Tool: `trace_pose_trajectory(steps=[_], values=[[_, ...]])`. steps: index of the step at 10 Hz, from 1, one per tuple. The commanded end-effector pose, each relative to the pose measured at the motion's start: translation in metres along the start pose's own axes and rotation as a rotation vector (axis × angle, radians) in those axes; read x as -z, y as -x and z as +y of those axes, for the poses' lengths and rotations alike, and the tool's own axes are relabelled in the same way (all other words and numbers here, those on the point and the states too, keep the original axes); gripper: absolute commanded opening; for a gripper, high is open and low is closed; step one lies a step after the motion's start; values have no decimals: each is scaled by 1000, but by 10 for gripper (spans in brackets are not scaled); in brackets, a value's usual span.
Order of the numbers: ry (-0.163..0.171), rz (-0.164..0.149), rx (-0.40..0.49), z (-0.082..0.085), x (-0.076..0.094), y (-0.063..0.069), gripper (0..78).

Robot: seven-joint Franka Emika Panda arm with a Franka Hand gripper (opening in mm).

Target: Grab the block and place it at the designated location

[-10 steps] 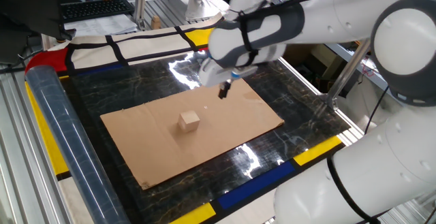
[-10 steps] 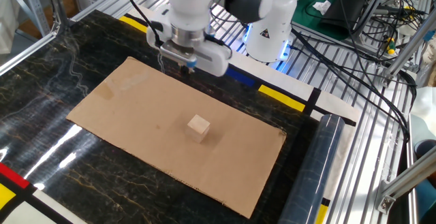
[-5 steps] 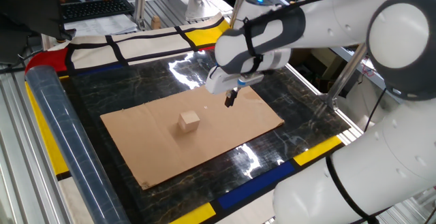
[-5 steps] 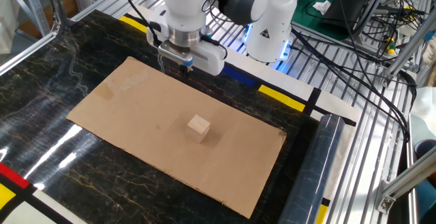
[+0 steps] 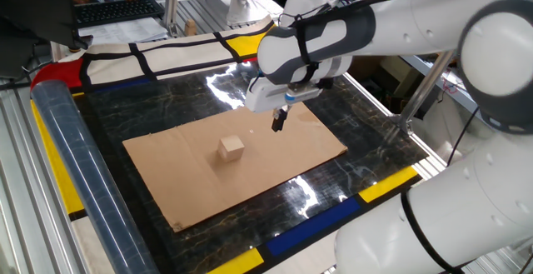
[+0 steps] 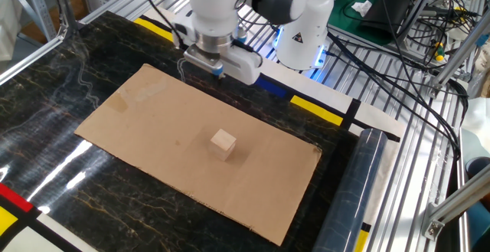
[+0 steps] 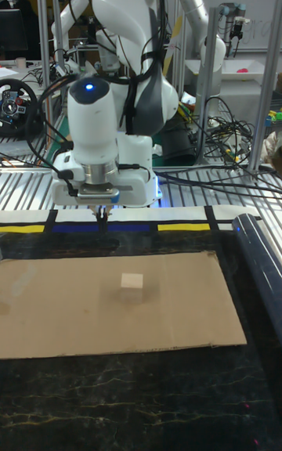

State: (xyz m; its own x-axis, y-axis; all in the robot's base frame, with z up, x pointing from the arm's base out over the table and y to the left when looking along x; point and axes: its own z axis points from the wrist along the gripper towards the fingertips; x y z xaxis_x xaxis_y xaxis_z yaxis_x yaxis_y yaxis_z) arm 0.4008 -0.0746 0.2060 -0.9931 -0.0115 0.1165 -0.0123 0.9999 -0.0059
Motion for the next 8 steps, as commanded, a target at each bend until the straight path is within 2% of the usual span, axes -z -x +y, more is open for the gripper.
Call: trace_pose_trajectory(steps=[1, 4, 8], values=[[-1, -17, 30, 1, 7, 1, 12], [1, -25, 72, -1, 9, 3, 12], [0, -24, 71, 0, 9, 3, 12]])
